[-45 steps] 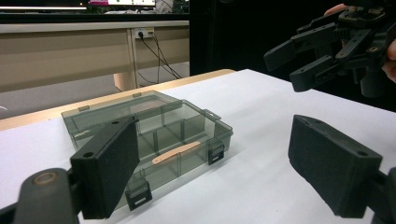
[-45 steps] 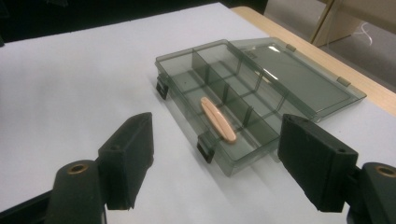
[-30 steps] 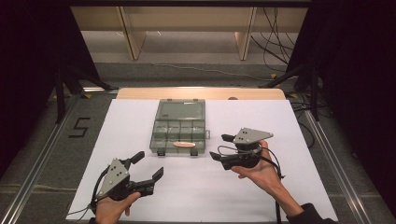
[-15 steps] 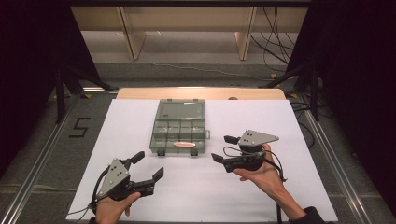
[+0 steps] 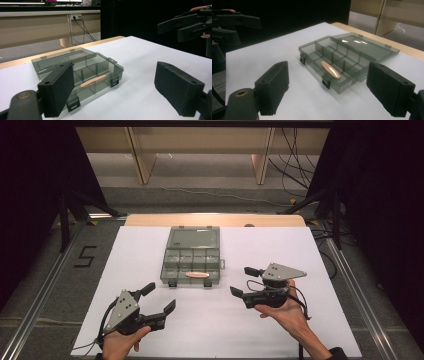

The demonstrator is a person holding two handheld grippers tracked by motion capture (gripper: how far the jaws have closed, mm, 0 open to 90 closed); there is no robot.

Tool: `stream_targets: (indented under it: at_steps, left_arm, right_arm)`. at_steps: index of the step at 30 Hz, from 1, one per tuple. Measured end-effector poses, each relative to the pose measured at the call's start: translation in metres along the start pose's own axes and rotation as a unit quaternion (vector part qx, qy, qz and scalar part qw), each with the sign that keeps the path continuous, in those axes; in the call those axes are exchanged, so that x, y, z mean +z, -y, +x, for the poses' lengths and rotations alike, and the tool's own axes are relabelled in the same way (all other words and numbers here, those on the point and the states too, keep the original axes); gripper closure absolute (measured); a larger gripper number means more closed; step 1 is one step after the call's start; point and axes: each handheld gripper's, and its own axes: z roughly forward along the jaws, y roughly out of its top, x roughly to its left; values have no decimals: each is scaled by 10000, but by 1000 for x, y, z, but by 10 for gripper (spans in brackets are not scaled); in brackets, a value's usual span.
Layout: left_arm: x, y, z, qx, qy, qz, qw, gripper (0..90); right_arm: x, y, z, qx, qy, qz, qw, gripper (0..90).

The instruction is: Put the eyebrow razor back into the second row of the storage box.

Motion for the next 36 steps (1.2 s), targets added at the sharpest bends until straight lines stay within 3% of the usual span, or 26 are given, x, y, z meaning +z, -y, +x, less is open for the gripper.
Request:
stream_targets:
  at_steps: [6, 9, 11, 18, 19, 22, 28, 36]
  left_arm:
    - [2, 1, 0, -9, 49, -55, 10000, 160]
    - [1, 0, 0, -2, 13, 7, 10000, 161]
    - [1, 1, 1, -9, 54, -56, 10000, 160]
    - [2, 0, 1, 22, 70, -56, 10000, 160]
    - [2, 0, 1, 26, 72, -56, 10000, 160]
    - [1, 1, 0, -6, 69, -58, 10000, 161]
    - [1, 1, 0, -1, 78, -55, 10000, 160]
    - [0, 1, -1, 21, 37, 34, 10000, 160]
  right_arm:
    - [-7, 7, -1, -42, 110, -152, 9998, 174]
    - [-12, 12, -1, 85, 59, -169, 9998, 167]
    - [-14, 14, -1, 8, 111, -196, 9997, 168]
    - [-17, 18, 4, 79, 93, -129, 9998, 168]
    - [-17, 19, 3, -22, 127, -205, 9997, 168]
    - [-18, 21, 5, 106, 107, -124, 9998, 169]
    - [-20, 28, 4, 139, 145, -105, 9997, 169]
    - [-29, 32, 7, 137, 297, -306, 9990, 161]
